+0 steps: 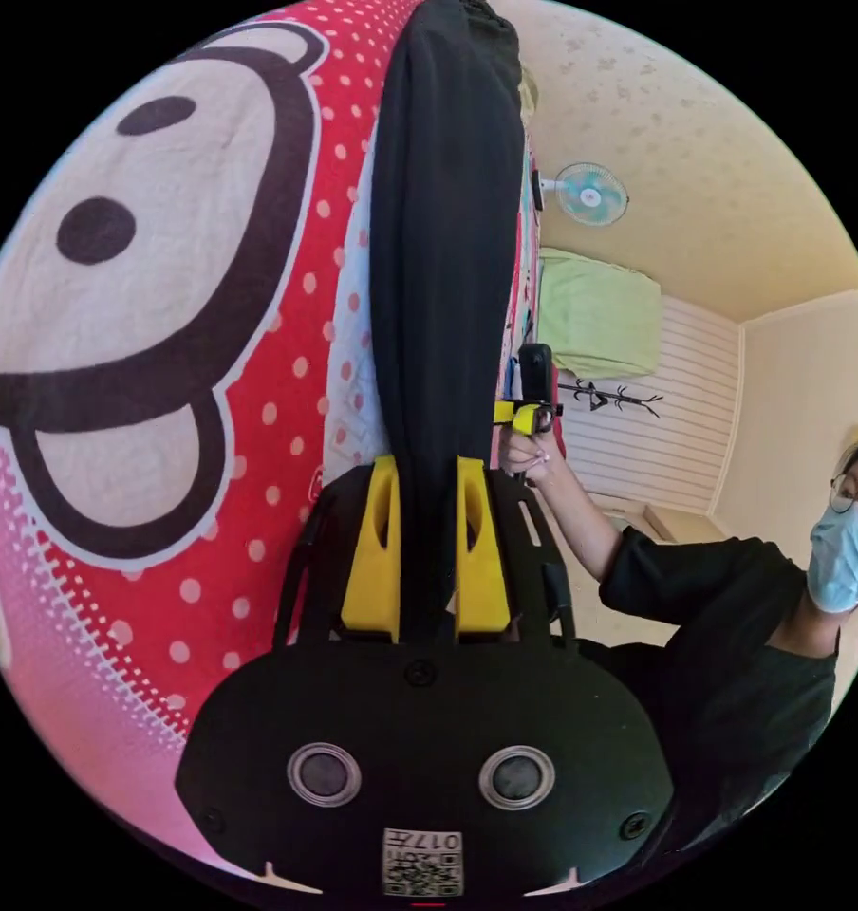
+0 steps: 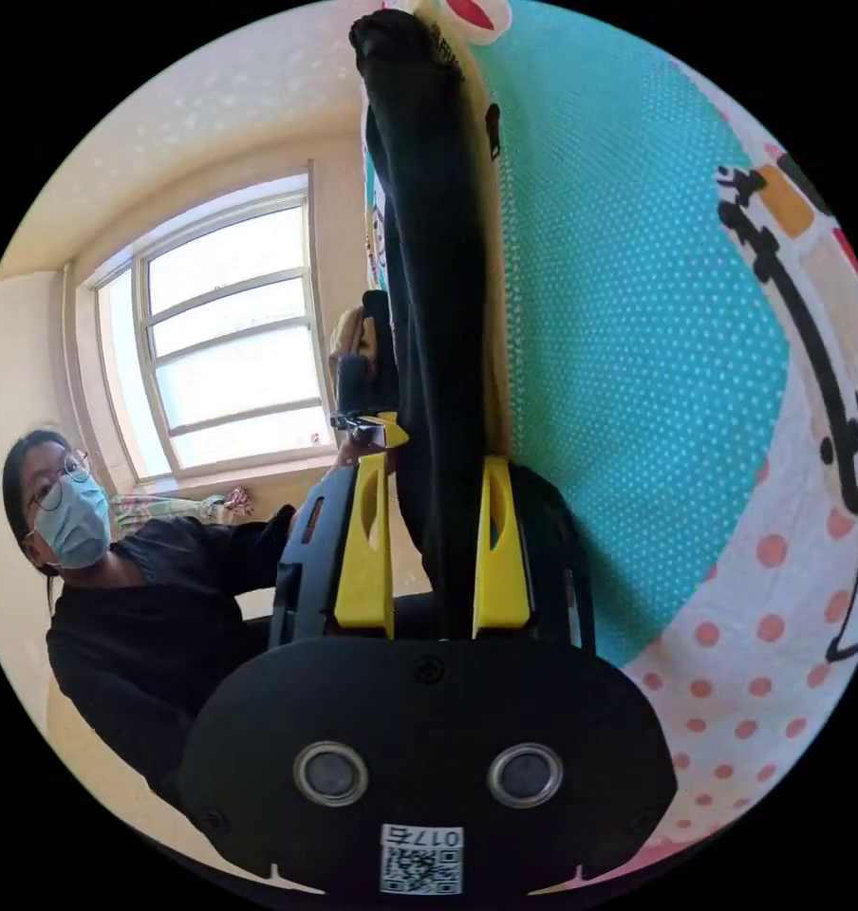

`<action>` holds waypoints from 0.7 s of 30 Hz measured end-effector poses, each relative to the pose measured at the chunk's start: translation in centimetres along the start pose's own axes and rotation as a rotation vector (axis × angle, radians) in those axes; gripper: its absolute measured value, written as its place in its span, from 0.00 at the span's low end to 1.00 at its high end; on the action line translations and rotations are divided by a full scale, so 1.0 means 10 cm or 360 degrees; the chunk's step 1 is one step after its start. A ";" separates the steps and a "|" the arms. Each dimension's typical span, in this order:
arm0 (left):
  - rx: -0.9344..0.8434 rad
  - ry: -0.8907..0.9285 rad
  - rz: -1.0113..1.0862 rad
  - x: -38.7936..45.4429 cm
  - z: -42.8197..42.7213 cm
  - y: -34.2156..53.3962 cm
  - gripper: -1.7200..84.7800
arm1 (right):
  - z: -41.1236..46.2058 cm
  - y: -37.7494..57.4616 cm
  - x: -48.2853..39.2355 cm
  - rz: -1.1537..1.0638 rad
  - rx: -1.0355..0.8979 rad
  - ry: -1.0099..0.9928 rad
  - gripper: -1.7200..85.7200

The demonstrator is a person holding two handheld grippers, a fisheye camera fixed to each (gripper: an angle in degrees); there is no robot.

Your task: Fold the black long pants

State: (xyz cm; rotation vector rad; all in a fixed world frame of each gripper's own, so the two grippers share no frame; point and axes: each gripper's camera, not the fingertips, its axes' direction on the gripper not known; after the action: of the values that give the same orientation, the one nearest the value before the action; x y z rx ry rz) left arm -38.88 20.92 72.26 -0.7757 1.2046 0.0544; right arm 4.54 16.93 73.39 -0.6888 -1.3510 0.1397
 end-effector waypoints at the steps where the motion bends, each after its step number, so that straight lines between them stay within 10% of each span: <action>1: 0.0056 -0.0019 0.0017 0.07 -0.05 0.07 0.09 | -0.01 0.05 -0.05 -0.0010 0.0036 0.0022 0.12; 21: 0.0715 0.0161 0.1472 4.89 -1.95 2.11 0.07 | -1.19 2.49 -4.94 -0.1593 0.0350 -0.0047 0.02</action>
State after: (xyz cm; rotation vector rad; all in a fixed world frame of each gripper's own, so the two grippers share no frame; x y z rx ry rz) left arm -44.79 8.28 17.30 0.2137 1.5161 0.4899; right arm 10.77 8.96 17.76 0.2197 -1.5375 -0.4985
